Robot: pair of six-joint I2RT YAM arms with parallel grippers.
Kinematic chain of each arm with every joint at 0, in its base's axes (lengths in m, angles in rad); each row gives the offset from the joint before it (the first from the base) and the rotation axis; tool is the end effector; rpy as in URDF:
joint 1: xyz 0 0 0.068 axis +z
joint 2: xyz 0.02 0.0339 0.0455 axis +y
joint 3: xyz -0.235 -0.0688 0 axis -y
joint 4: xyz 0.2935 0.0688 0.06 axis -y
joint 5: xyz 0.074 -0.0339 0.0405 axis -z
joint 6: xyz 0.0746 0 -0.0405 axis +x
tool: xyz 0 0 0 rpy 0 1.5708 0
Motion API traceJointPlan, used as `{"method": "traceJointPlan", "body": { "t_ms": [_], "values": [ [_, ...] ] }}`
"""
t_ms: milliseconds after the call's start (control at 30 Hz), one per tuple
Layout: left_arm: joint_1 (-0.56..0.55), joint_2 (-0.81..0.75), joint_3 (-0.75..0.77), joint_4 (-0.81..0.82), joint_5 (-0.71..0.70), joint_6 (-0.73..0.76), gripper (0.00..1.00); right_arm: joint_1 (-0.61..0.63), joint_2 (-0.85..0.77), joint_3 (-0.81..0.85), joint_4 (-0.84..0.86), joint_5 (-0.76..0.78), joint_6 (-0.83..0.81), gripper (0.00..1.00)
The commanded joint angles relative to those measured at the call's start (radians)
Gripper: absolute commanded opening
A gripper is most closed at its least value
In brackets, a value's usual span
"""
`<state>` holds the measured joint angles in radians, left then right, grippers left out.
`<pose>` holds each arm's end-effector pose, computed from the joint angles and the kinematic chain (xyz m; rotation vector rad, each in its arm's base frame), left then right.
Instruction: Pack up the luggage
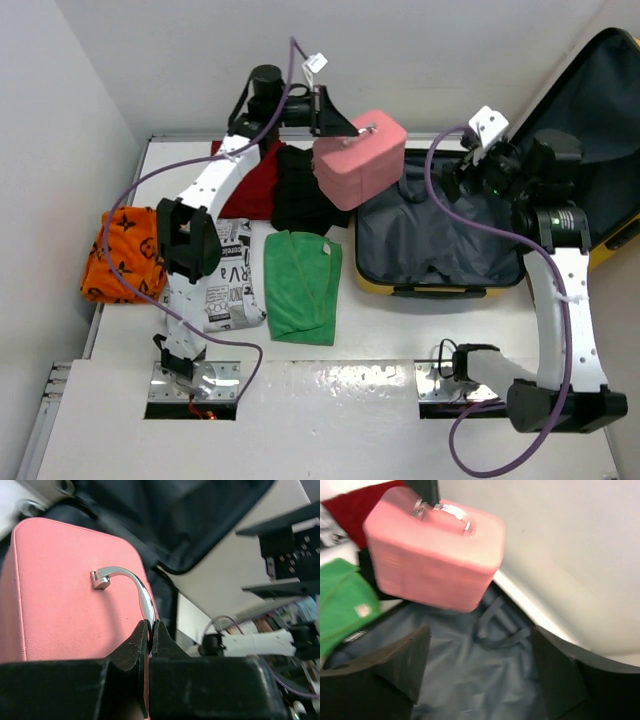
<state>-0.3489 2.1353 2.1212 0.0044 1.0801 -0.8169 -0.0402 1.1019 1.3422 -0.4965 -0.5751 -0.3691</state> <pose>0.4936 -0.2496 0.3668 0.5584 1.7938 -1.6892 0.3181 0.0278 0.4166 -0.6790 1.6573 0.2318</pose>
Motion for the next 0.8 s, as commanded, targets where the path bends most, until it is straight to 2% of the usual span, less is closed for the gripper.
{"method": "traceJointPlan", "body": {
  "t_ms": [0, 67, 133, 333, 567, 667, 700, 767],
  "values": [
    [-0.061, -0.072, 0.025, 0.117, 0.086, -0.018, 0.00, -0.068, -0.026, -0.055, 0.119, -0.153, -0.191, 0.78],
    [-0.105, -0.081, 0.016, 0.106, 0.096, -0.002, 0.00, -0.098, -0.045, -0.081, 0.159, -0.236, -0.200, 0.71],
    [-0.128, -0.081, 0.016, 0.079, 0.096, 0.007, 0.00, -0.122, -0.057, -0.093, 0.179, -0.273, -0.212, 0.67],
    [-0.197, -0.112, -0.021, 0.066, 0.121, 0.016, 0.00, -0.130, -0.036, -0.041, -0.029, -0.474, -0.439, 0.64],
    [-0.262, -0.144, -0.072, 0.012, 0.153, 0.071, 0.00, -0.122, 0.065, 0.121, -0.394, -0.600, -0.666, 0.66],
    [-0.272, -0.144, -0.072, 0.012, 0.165, 0.071, 0.00, -0.110, 0.113, 0.187, -0.560, -0.612, -0.859, 0.66],
    [-0.283, -0.144, -0.081, 0.012, 0.165, 0.062, 0.00, -0.109, 0.122, 0.214, -0.690, -0.612, -0.949, 0.66],
    [-0.283, -0.144, -0.081, 0.022, 0.176, 0.062, 0.00, -0.102, 0.145, 0.229, -0.764, -0.605, -1.067, 0.66]
  ]
}}
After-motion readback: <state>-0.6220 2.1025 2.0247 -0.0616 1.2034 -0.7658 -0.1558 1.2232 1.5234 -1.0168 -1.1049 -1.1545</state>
